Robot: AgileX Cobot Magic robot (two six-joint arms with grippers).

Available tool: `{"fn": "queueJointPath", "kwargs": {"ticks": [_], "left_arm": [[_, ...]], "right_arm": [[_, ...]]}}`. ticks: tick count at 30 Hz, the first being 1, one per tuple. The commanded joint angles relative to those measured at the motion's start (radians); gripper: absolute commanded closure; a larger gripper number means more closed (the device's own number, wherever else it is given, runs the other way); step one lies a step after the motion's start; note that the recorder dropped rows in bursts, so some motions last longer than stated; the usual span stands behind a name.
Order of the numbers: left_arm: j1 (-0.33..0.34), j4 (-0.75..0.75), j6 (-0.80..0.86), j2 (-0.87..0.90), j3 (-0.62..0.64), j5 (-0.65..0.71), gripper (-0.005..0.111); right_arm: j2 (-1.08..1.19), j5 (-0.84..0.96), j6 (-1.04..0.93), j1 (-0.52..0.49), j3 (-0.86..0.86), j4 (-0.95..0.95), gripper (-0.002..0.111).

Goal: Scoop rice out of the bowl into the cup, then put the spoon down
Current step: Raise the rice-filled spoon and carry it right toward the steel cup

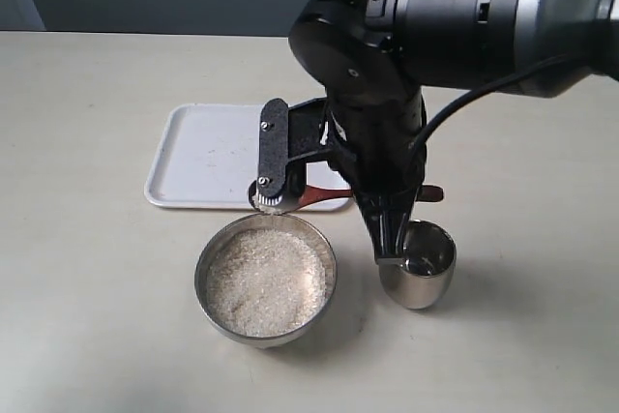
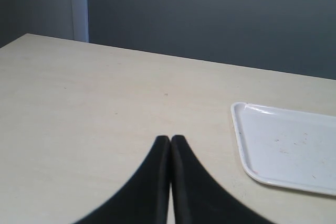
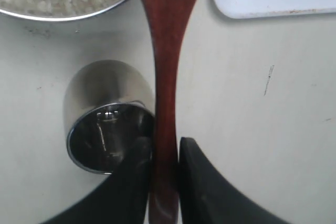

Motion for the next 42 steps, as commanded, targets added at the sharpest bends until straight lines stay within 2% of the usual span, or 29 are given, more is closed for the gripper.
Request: {"fn": "queueJointPath", "kwargs": {"ticks": [1,19,31,42], "left_arm": [[-0.004,-0.003,-0.003,-0.005,-0.002,-0.011,0.106],[-0.004,-0.003,-0.003,-0.005,-0.002,-0.011,0.106],[-0.004,-0.003,-0.003,-0.005,-0.002,-0.011,0.106],[-0.004,-0.003,0.0,-0.005,-0.002,-0.011,0.106]], "right_arm": [[-0.01,0.003,-0.012,-0.006,-0.004,0.016,0.109],[-0.13,0.003,-0.029,-0.091,0.142,0.03,0.109],[-0.17,0.003,-0.029,-0.202,0.198,0.028,0.109],[-0.17,0.003,-0.029,-0.202,0.241,0.009,0.109]]}}
